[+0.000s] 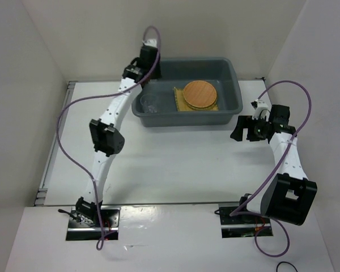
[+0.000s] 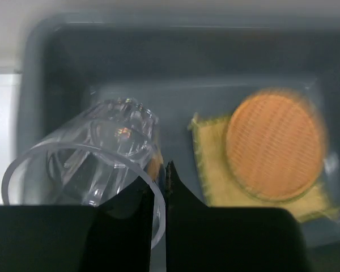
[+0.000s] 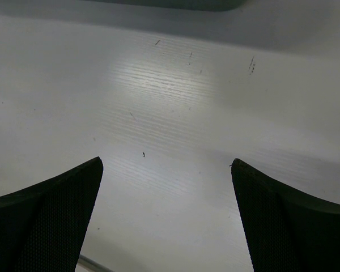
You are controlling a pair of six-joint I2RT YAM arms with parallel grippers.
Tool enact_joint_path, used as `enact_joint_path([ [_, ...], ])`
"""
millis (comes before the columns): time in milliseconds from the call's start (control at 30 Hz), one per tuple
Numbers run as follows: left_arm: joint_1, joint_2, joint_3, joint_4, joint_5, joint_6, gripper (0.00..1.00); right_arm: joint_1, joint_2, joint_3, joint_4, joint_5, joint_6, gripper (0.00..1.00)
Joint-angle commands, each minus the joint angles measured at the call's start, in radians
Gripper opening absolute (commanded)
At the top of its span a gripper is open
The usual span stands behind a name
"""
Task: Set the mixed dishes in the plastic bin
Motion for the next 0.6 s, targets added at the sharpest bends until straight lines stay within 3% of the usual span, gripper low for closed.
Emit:
enact_joint_path([
  [0, 0.008, 0.092, 0.187, -0.083, -0.098, 0.092, 0.00, -0.014, 0.013, 0.003, 0.030, -0.020, 0.005, 0.98],
  [100, 0.007, 0.078, 0.099, -0.027, -0.064, 0.072, 0.00, -0.040, 0.024, 0.012, 0.030, -0.032, 0.005, 0.98],
  [167, 0.007, 0.177, 0.202, -0.095, -0.054, 0.072, 0.00, -0.050, 0.033, 0.013, 0.030, -0.032, 0.005, 0.98],
  [200, -0.002, 0.214, 0.324, -0.118, -0.054, 0.072, 0.00, -0.066, 0.033, 0.013, 0.030, -0.041, 0.005, 0.98],
  [300, -0.002, 0.210, 0.195, -0.081, -0.054, 0.072, 0.00, -0.090, 0.042, 0.013, 0.030, -0.042, 0.005, 0.98],
  [433, -0.002, 0.269, 0.288, -0.070, -0.054, 0.093, 0.00, -0.113, 0.062, 0.013, 0.030, -0.042, 0.005, 0.98],
  [567, 0.007, 0.279, 0.229, -0.050, -0.028, 0.081, 0.00, -0.147, 0.071, 0.013, 0.030, -0.051, 0.014, 0.98],
])
